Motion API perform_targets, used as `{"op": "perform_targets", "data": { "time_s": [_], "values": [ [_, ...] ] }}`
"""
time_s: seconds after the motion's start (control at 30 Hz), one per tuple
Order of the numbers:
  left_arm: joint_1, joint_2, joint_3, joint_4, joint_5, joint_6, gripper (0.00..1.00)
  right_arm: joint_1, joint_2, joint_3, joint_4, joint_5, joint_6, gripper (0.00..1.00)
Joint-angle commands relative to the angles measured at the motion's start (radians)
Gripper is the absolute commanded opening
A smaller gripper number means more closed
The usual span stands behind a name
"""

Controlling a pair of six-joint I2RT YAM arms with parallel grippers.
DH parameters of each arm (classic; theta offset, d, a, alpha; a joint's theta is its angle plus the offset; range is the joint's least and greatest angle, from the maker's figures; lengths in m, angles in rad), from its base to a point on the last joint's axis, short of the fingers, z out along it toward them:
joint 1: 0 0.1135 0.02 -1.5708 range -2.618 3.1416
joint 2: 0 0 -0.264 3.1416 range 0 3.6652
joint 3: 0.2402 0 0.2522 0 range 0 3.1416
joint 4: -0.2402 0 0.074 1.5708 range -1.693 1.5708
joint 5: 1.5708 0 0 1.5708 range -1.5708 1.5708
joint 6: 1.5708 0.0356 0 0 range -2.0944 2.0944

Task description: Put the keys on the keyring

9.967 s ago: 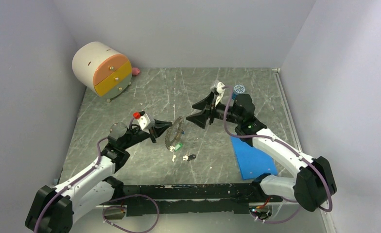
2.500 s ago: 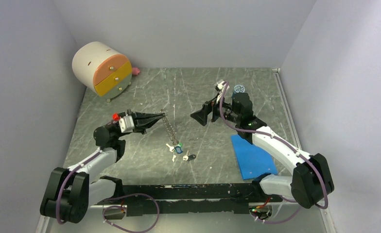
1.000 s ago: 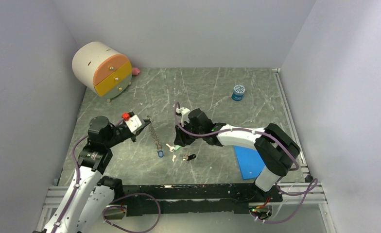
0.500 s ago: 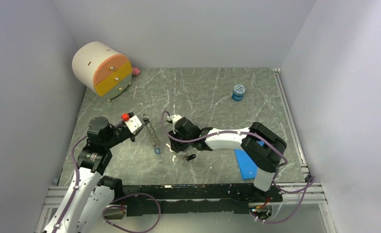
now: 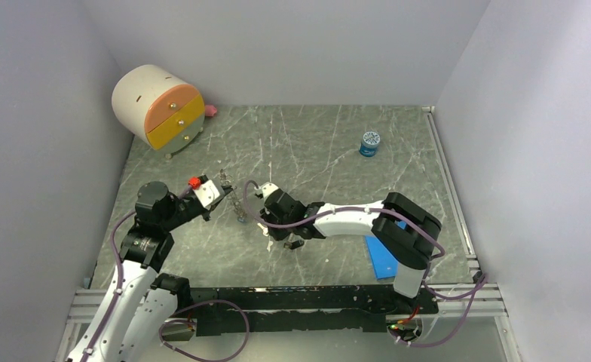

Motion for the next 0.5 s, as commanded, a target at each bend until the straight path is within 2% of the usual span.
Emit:
{"op": "perform_targets", "data": {
  "time_s": [0.0,0.1,0.37,0.47],
  "values": [
    [0.002,-0.009,0.022,0.036,0.014,0.021,0.03,0.015,-0.006,0.035,0.009,0.004,-0.016,0.11],
    [0.002,-0.009,0.024,0.03,0.009,0.023,0.03,0.018,-0.017,0.032,0.007,-0.018,-0.023,0.0],
    [0.002,-0.006,0.024,0.027,0.027,0.024,0.02,-0.001,-0.105,0.019,0.003,-0.039,-0.046,0.0],
    [0.001,0.006,0.028,0.022,0.042,0.024,0.03,-0.036,-0.139,0.035,-0.012,-0.095,-0.065,0.0]
  ]
}}
